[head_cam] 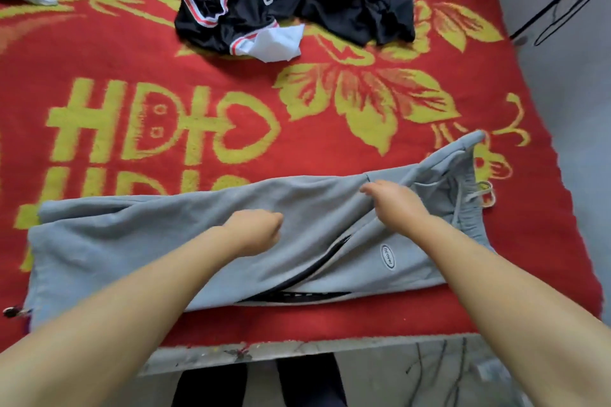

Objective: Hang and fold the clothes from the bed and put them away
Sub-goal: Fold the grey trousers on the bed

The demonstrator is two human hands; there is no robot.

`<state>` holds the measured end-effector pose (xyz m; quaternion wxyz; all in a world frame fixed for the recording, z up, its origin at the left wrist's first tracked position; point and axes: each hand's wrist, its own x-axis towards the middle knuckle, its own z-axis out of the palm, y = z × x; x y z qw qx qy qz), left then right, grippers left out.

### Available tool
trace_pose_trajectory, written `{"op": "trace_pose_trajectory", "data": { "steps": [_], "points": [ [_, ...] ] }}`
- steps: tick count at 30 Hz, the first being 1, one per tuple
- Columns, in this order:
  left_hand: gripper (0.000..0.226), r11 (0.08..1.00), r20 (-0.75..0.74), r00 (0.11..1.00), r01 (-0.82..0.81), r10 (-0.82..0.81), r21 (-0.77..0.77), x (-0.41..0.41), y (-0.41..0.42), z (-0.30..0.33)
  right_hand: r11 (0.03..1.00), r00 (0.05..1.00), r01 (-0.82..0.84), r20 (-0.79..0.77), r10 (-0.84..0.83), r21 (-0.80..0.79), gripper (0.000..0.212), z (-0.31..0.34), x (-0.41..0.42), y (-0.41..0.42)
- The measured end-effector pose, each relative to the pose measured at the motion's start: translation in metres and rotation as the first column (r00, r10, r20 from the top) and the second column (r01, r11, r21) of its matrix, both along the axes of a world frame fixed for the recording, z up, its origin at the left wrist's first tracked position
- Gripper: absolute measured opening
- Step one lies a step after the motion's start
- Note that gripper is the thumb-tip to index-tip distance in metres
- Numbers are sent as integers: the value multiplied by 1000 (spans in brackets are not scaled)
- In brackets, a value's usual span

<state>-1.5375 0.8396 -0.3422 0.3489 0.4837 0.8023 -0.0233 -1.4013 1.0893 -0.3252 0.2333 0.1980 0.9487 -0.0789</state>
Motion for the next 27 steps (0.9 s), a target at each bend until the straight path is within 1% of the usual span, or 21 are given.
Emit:
{"op": "trace_pose_trajectory", "data": {
  "steps": [2, 4, 6, 7, 9, 11, 12, 14, 16, 18, 19, 20, 21, 22, 23, 24, 25, 26, 27],
  "points": [
    [23, 992, 64, 996, -76, 69, 105, 32, 62, 0, 995, 999, -7, -38, 11, 98, 53, 11, 14, 55],
    [31, 977, 98, 985, -153, 140, 145, 62, 103, -7, 982, 999, -25, -17, 29, 189, 57, 16, 19, 101],
    [40, 960, 124, 964, -252, 236, 125, 89, 141, -24, 954, 993, -53, 113, 21, 294, 66, 16, 21, 151],
    [45, 953, 113, 954, -288, 277, 97, 100, 155, -33, 937, 982, -87, 187, 25, 337, 67, 14, 23, 173],
    [47, 958, 22, 960, -280, 279, 64, 114, 167, -46, 912, 963, -174, 260, 77, 371, 57, 8, 26, 204],
    [31, 966, -75, 965, -248, 253, 65, 126, 170, -55, 904, 955, -236, 259, 147, 357, 41, 7, 32, 224],
    [23, 971, -98, 967, -228, 234, 72, 130, 169, -57, 899, 947, -279, 250, 199, 339, 34, 9, 37, 230],
    [16, 984, -145, 976, -147, 161, 104, 138, 162, -54, 883, 916, -383, 236, 324, 273, 24, 15, 55, 234],
    [23, 974, -197, 977, -38, 83, 221, 145, 153, -46, 878, 889, -445, 207, 409, 174, 23, 24, 81, 230],
    [38, 927, -285, 959, 106, 1, 359, 153, 150, -40, 867, 859, -492, 200, 471, 75, 24, 27, 116, 226],
    [41, 922, -300, 954, 95, 24, 376, 158, 148, -39, 850, 837, -525, 207, 507, 38, 24, 24, 136, 223],
    [44, 928, -293, 954, 46, 69, 369, 162, 145, -43, 834, 816, -552, 212, 538, 11, 24, 19, 155, 221],
    [51, 950, -296, 948, -17, 114, 311, 166, 144, -49, 826, 804, -563, 228, 549, -1, 26, 11, 171, 219],
    [60, 980, -280, 952, -78, 128, 182, 169, 144, -54, 829, 802, -560, 259, 539, 9, 28, 3, 184, 218],
    [61, 992, -262, 957, -121, 125, 29, 174, 144, -61, 841, 807, -541, 301, 508, 30, 29, -8, 194, 217],
    [52, 989, -259, 960, -131, 109, -69, 175, 146, -67, 853, 819, -518, 318, 477, 55, 30, -16, 199, 217],
    [39, 987, -266, 960, -122, 90, -106, 174, 147, -71, 863, 834, -498, 317, 451, 82, 30, -23, 201, 215],
    [29, 989, -278, 958, -106, 72, -107, 175, 150, -74, 873, 855, -477, 288, 432, 107, 30, -29, 203, 213],
    [24, 994, -272, 960, -91, 70, -63, 173, 152, -72, 880, 875, -460, 229, 426, 122, 31, -31, 202, 211]
  ]
}}
